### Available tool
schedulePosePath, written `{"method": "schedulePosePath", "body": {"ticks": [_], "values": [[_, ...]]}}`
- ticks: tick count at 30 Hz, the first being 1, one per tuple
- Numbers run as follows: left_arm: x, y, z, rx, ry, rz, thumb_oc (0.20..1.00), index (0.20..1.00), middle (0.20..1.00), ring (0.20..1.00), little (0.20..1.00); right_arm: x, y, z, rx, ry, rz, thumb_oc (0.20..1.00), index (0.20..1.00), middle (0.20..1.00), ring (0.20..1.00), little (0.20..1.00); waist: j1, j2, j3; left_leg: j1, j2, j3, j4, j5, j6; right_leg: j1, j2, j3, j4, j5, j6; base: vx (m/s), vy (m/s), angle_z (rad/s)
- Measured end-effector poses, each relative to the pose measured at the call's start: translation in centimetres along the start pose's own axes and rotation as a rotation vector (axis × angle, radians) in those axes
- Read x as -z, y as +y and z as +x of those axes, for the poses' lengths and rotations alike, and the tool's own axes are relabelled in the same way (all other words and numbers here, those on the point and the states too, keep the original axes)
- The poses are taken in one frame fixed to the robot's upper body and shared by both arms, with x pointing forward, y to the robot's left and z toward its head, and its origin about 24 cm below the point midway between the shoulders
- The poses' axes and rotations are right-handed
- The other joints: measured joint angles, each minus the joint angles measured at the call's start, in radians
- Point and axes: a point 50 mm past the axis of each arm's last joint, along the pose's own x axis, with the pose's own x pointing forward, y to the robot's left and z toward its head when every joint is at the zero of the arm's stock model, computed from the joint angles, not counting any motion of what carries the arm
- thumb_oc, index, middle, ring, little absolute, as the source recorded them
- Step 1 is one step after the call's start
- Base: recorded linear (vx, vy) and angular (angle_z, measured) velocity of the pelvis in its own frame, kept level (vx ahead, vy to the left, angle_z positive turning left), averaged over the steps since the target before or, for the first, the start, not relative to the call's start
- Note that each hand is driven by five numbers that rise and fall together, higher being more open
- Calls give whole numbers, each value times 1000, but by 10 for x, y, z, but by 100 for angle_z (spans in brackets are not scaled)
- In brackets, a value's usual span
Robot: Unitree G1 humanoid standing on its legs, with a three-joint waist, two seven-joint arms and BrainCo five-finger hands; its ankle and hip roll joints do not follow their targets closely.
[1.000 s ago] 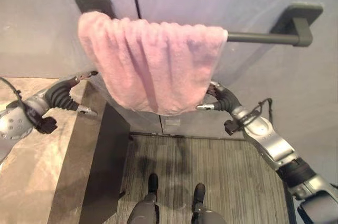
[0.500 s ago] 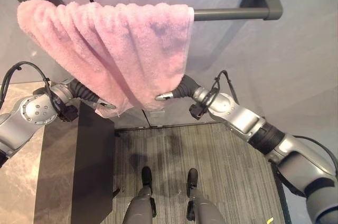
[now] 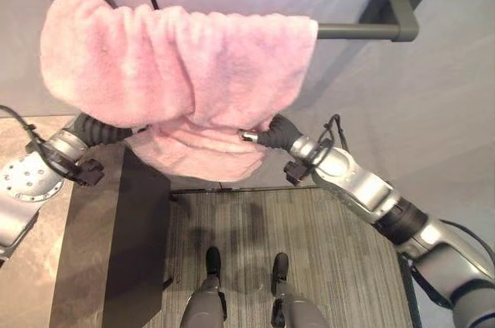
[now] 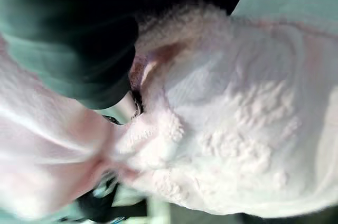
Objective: Put brush and paste in cup on sink, flatten towel.
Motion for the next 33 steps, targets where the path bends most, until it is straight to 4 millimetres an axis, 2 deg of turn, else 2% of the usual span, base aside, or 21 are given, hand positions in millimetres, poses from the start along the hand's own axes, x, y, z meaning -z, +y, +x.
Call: {"method": "schedulePosePath", "body": {"ticks": [1, 2, 3, 4, 5, 7, 8, 10, 12, 13, 15, 16, 17, 20, 22, 25, 26, 27, 29, 31, 33], "values": [[-3, -6, -10, -61, -45, -124, 398, 398, 398, 398, 398, -16, 1, -18, 22, -109, 63, 200, 200, 200, 200, 200, -2, 1, 0, -4, -2, -13, 0, 1, -1, 3, -3, -13, 0, -4, -1, 6, -16, 21], [1, -12, -14, -101, -67, -221, 398, 398, 398, 398, 398, -17, 3, -25, 40, -150, 112, 200, 200, 200, 200, 200, -1, 2, 0, -2, -2, -17, 0, 1, -1, 8, -2, -19, 0, -5, -2, 5, -16, 20], [11, -24, -15, -138, -56, -342, 564, 564, 564, 564, 564, -11, 3, -28, 71, -168, 157, 200, 200, 200, 200, 200, -1, 3, -1, 13, -2, -20, 0, 1, -2, 25, -2, -20, 0, -6, -3, -5, -11, 9], [23, -35, -15, -132, -8, -409, 545, 545, 545, 545, 545, -3, 3, -27, 80, -142, 185, 200, 200, 200, 200, 200, -2, 2, -2, 24, -1, -21, 0, 1, -2, 36, -1, -21, 0, -7, -4, 0, 0, 0], [37, -52, -18, -38, 94, -405, 200, 200, 200, 200, 200, 13, 6, -22, 82, -89, 216, 200, 200, 200, 200, 200, 0, -4, -5, 25, 1, -21, -1, 0, -5, 37, 0, -21, 0, -15, -3, 0, 0, 0], [32, -70, -12, 131, 128, -332, 200, 200, 200, 200, 200, 45, 3, -16, 173, 36, 245, 200, 200, 200, 200, 200, -3, -5, -6, 29, 1, -33, -1, -2, -11, 47, 2, -24, 0, -20, -3, -8, -6, 12], [19, -73, -7, 130, 52, -381, 200, 200, 200, 200, 200, 45, 3, -21, 178, 57, 237, 200, 200, 200, 200, 200, 5, -3, -5, 25, -1, -35, 0, -2, -11, 43, -1, -24, 0, -20, 1, 0, 1, 16], [10, -81, -5, 61, -30, -550, 200, 200, 200, 200, 200, 35, 11, -34, 173, -28, 332, 200, 200, 200, 200, 200, 10, 5, -12, 31, -6, -36, -1, -2, -10, 52, -8, -28, -1, -19, -1, 30, -4, 5], [16, -90, -9, 6, -26, -639, 200, 200, 200, 200, 200, 31, 18, -42, 193, -79, 375, 200, 200, 200, 200, 200, -1, 8, -25, 32, -9, -37, -1, -4, -6, 54, -10, -29, -1, -20, 0, 17, -3, 0], [24, -106, -12, -7, 25, -679, 200, 200, 200, 200, 200, 33, 19, -45, 230, -96, 392, 200, 200, 200, 200, 200, -16, 13, -29, 39, -12, -36, -1, -2, -2, 60, -13, -32, 0, -18, -1, 0, 0, 0], [20, -108, -6, 71, 33, -549, 200, 200, 200, 200, 200, 42, 14, -44, 296, -60, 372, 200, 200, 200, 200, 200, -30, 13, -29, 45, -11, -39, -1, -2, -1, 67, -12, -38, 0, -19, -1, -9, 13, 3], [15, -104, -6, 52, 6, -552, 200, 200, 200, 200, 200, 37, 10, -47, 307, -67, 344, 200, 200, 200, 200, 200, -34, 13, -29, 43, -12, -38, -1, -2, -2, 64, -12, -37, 0, -19, 0, 0, 0, 0], [10, -95, -7, -29, -50, -608, 200, 200, 200, 200, 200, 20, 6, -55, 310, -126, 312, 200, 200, 200, 200, 200, -35, 20, -30, 41, -16, -38, -1, -2, 0, 64, -17, -37, 0, -18, 1, 0, 0, 0], [38, -121, -17, -106, 85, -711, 200, 200, 200, 200, 200, 22, 8, -61, 329, -158, 316, 200, 200, 200, 200, 200, -49, 32, -73, 55, -19, -32, -1, -8, 6, 72, -19, -27, -1, -22, 6, 0, -1, -5], [33, -115, -18, 9, 108, -494, 200, 200, 200, 200, 200, 31, 2, -65, 367, -83, 240, 200, 200, 200, 200, 200, -57, 29, -70, 57, -14, -29, -1, -9, 6, 72, -14, -23, 0, -22, 4, -26, 5, -9], [21, -128, -18, -94, 26, -737, 200, 200, 200, 200, 200, 31, 4, -79, 392, -84, 261, 200, 200, 200, 200, 200, -56, 40, -74, 60, -19, -19, -2, -11, 8, 70, -19, -17, 0, -22, 6, -2, -7, -6], [23, -133, -19, -63, 52, -716, 200, 200, 200, 200, 200, 36, 6, -81, 401, -63, 272, 200, 200, 200, 200, 200, -57, 39, -74, 62, -17, -16, -2, -12, 8, 70, -19, -16, -1, -23, 5, 5, -7, -9], [21, -130, -19, -33, 57, -654, 200, 200, 200, 200, 200, 38, 5, -81, 409, -54, 271, 200, 200, 200, 200, 200, -59, 36, -73, 60, -15, -16, -2, -12, 8, 67, -17, -14, -1, -23, 4, -17, 0, -5], [1, -101, -16, -58, -54, -545, 200, 200, 200, 200, 200, 21, -1, -81, 416, -116, 243, 200, 200, 200, 200, 200, -73, 38, -70, 47, -14, -16, -2, -9, 6, 56, -15, -14, 0, -20, 4, 0, 0, 0], [-2, -98, -19, -138, -106, -635, 200, 200, 200, 200, 200, 11, 1, -83, 416, -192, 259, 200, 200, 200, 200, 200, -81, 41, -74, 53, -14, -13, -2, -10, 7, 60, -16, -13, -1, -22, 6, 11, -5, -2], [3, -102, -17, -110, -66, -589, 200, 200, 200, 200, 200, 16, 2, -76, 422, -192, 287, 200, 200, 200, 200, 200, -79, 41, -77, 64, -13, -10, -2, -12, 7, 67, -16, -8, -1, -24, 5, 5, -10, -5]]}}
